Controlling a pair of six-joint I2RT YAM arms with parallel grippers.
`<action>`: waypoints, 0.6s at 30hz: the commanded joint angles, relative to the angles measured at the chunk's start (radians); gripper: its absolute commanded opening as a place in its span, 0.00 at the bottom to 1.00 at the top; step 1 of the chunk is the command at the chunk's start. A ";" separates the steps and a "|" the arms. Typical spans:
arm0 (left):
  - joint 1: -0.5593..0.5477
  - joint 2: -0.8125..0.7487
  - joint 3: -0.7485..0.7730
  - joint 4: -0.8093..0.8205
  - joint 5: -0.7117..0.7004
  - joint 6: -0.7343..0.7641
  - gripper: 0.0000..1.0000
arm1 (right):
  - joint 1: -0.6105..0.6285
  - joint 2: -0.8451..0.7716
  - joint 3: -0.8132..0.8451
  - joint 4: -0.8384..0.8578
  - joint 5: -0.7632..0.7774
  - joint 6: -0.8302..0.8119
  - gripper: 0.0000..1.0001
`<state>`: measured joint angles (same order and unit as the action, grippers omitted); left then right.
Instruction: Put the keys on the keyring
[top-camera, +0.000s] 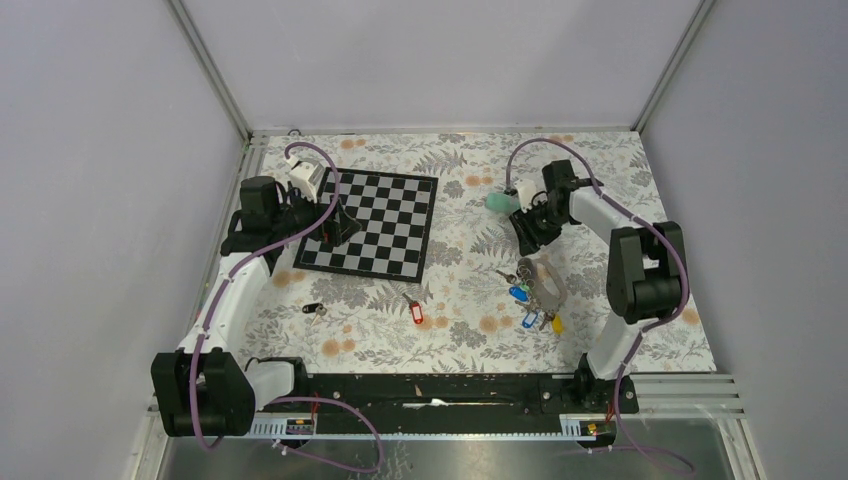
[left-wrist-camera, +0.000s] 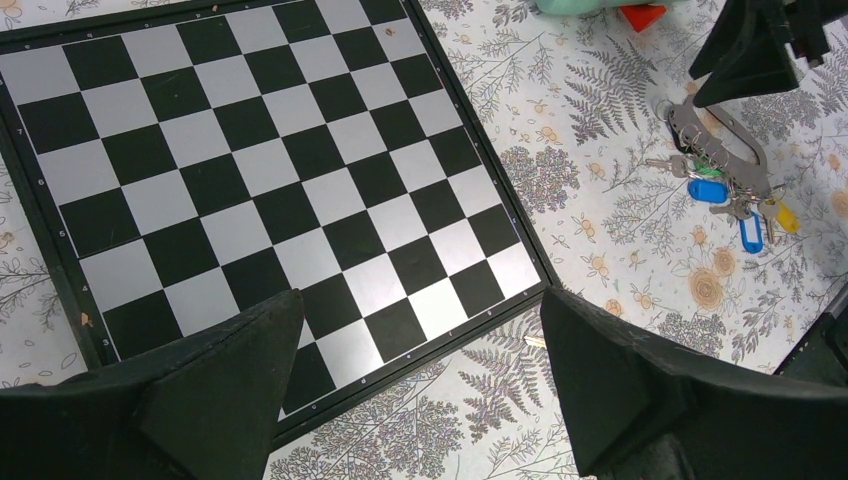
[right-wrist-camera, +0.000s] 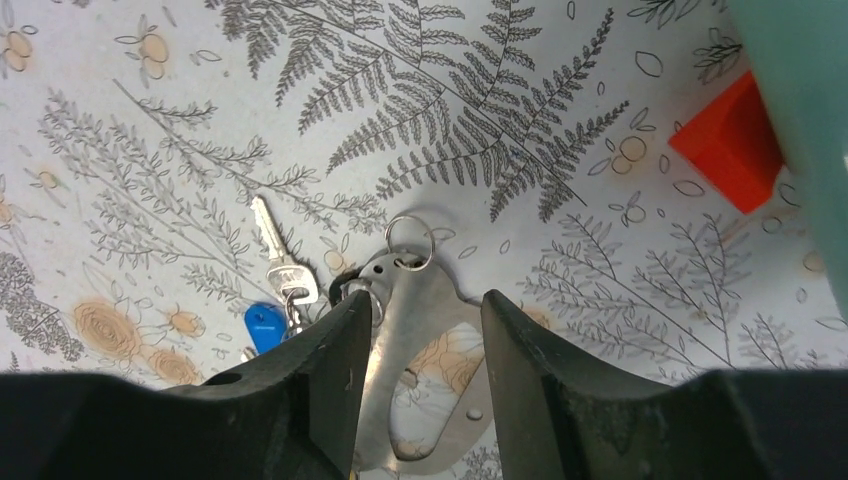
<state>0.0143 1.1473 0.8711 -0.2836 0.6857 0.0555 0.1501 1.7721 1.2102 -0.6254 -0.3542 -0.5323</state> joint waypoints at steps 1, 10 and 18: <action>-0.002 -0.005 0.008 0.040 0.020 0.010 0.99 | -0.003 0.063 0.048 0.000 -0.024 0.012 0.51; -0.002 -0.008 0.006 0.040 0.023 0.010 0.99 | -0.003 0.138 0.084 -0.025 -0.068 0.004 0.46; -0.001 -0.008 0.006 0.040 0.026 0.012 0.99 | -0.003 0.160 0.089 -0.030 -0.087 0.005 0.39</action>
<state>0.0143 1.1473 0.8711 -0.2840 0.6857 0.0555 0.1501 1.9049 1.2610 -0.6277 -0.4103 -0.5289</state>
